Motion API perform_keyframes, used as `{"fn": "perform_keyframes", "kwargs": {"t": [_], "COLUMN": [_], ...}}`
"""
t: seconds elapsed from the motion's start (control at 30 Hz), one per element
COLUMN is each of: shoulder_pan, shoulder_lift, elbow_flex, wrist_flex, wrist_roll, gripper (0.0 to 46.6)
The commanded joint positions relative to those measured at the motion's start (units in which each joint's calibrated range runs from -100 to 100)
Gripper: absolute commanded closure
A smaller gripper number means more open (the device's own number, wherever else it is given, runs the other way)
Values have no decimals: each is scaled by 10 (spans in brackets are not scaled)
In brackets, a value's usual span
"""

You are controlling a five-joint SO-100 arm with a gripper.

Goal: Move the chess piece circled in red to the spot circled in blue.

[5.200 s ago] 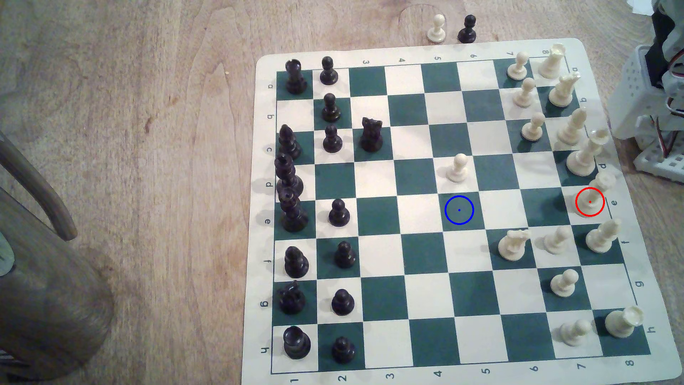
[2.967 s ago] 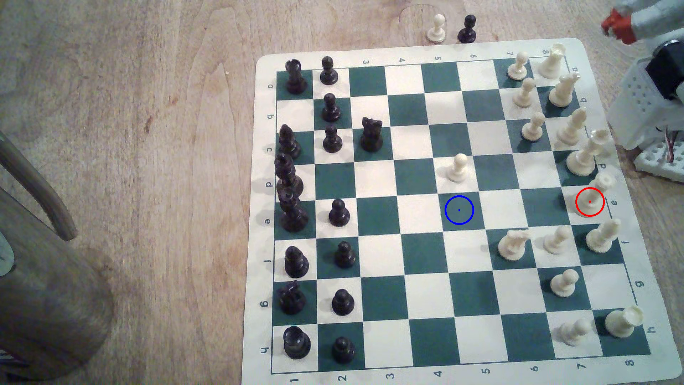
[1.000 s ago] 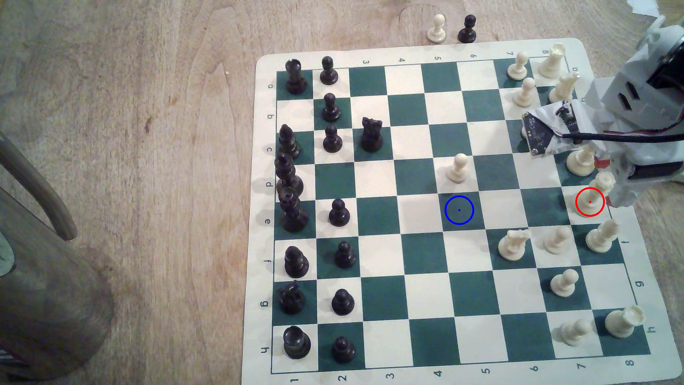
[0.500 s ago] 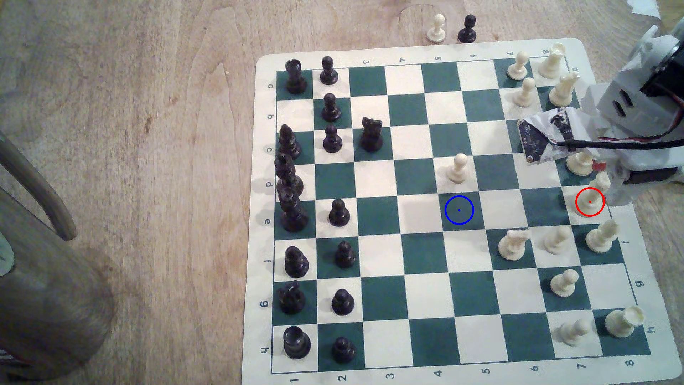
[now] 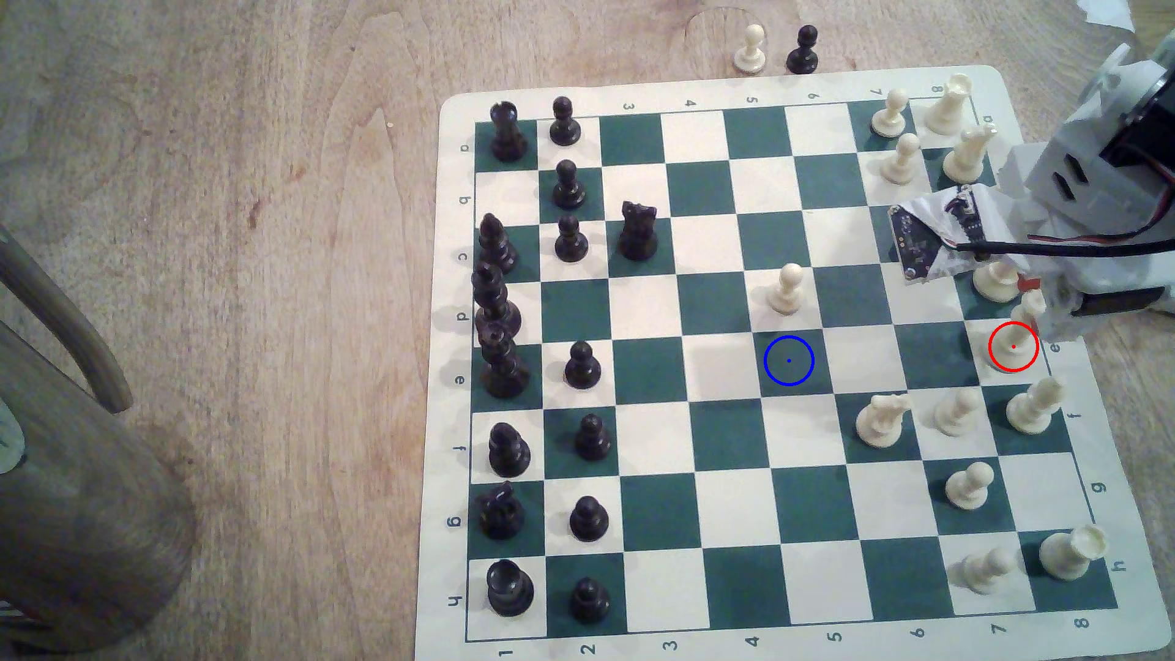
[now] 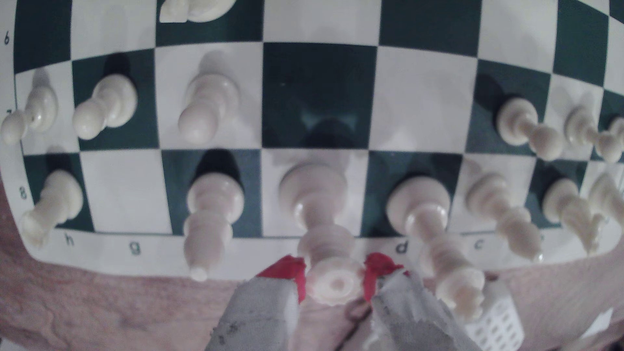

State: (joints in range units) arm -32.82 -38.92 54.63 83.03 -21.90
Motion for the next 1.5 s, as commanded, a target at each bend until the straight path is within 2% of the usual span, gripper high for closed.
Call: {"fn": "perform_keyframes", "kwargs": {"t": [0.0, 0.1, 0.33, 0.47, 0.7, 0.83, 1.13, 1.47], "shoulder_pan": [-3, 5, 9, 23, 128, 163, 211, 199], "shoulder_lift": [-8, 0, -9, -20, 23, 65, 174, 260], "elbow_flex": [-30, -75, -130, -208, -370, -409, -412, -423], "wrist_flex": [0, 24, 52, 97, 121, 95, 12, -43], "wrist_roll": [9, 18, 19, 26, 70, 82, 89, 79], "gripper": [460, 464, 464, 464, 464, 464, 464, 464]}}
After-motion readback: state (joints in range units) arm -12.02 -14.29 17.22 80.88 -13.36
